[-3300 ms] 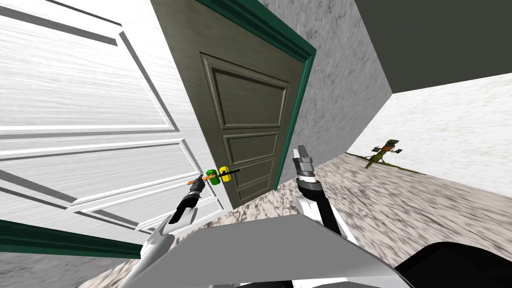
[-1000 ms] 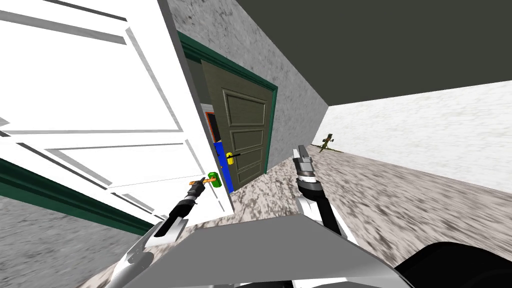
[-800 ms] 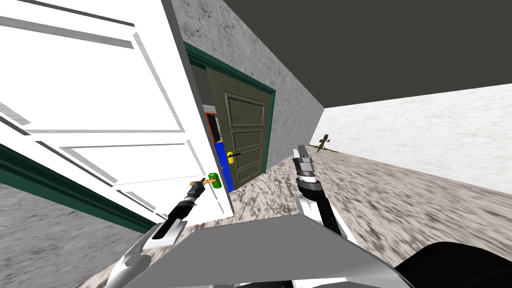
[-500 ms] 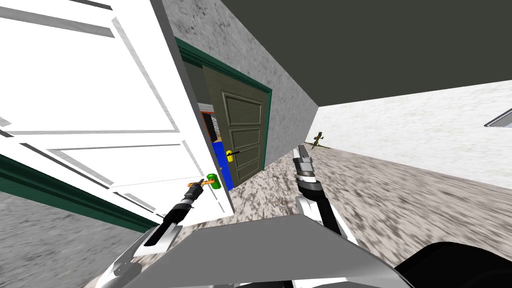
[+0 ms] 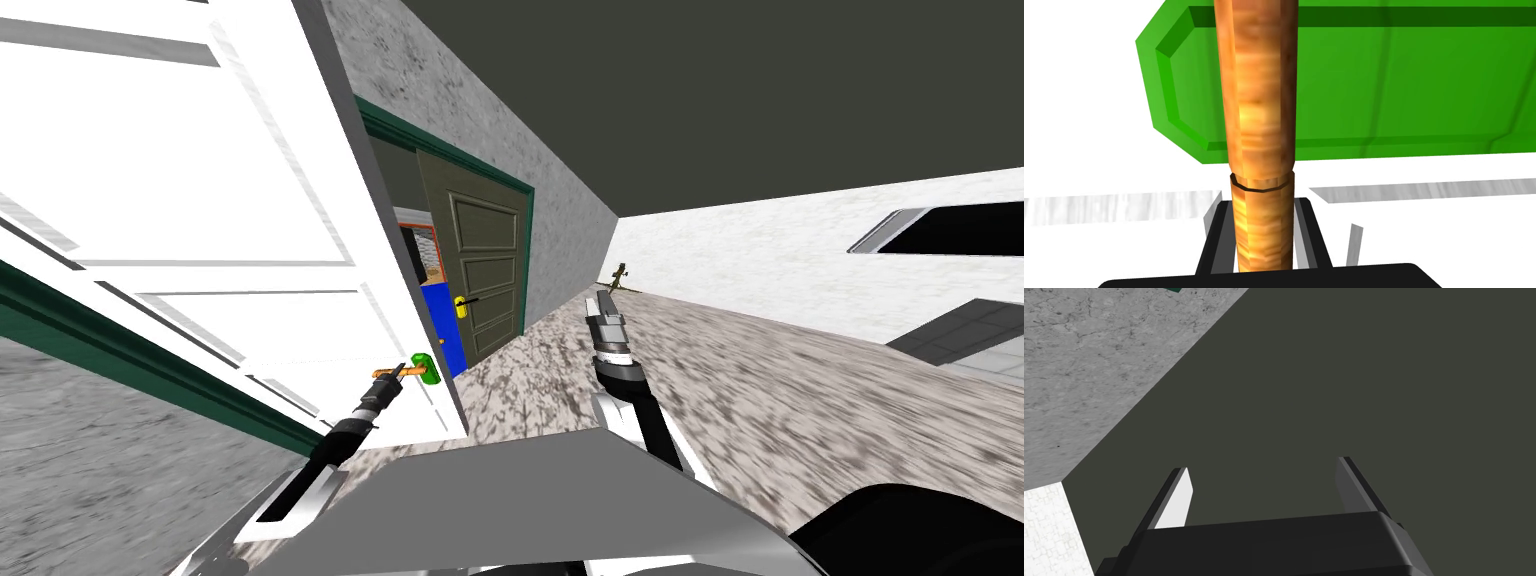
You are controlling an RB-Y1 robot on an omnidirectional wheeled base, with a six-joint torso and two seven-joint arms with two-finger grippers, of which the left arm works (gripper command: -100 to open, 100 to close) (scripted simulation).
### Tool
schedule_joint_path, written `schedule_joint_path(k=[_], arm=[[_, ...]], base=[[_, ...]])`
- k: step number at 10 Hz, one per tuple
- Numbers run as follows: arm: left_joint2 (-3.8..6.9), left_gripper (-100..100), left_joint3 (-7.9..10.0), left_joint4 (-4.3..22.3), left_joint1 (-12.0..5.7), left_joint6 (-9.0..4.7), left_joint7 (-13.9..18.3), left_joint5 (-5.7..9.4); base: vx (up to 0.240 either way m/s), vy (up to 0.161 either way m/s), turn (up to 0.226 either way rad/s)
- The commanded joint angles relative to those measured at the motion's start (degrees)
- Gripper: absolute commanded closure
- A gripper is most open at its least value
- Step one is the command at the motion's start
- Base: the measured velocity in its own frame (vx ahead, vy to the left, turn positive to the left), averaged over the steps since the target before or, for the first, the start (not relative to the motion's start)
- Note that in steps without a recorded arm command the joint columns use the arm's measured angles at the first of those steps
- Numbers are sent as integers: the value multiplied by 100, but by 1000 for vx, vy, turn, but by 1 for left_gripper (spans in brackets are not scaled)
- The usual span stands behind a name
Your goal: Pull the door open
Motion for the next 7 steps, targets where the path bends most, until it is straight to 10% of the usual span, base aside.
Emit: schedule_joint_path(k=[1,7], arm=[[0,100,0,0,0,0,0,0],[290,100,-153,40,314,-534,232,0]], base=[[-105,48,-28],[-188,74,-147]])
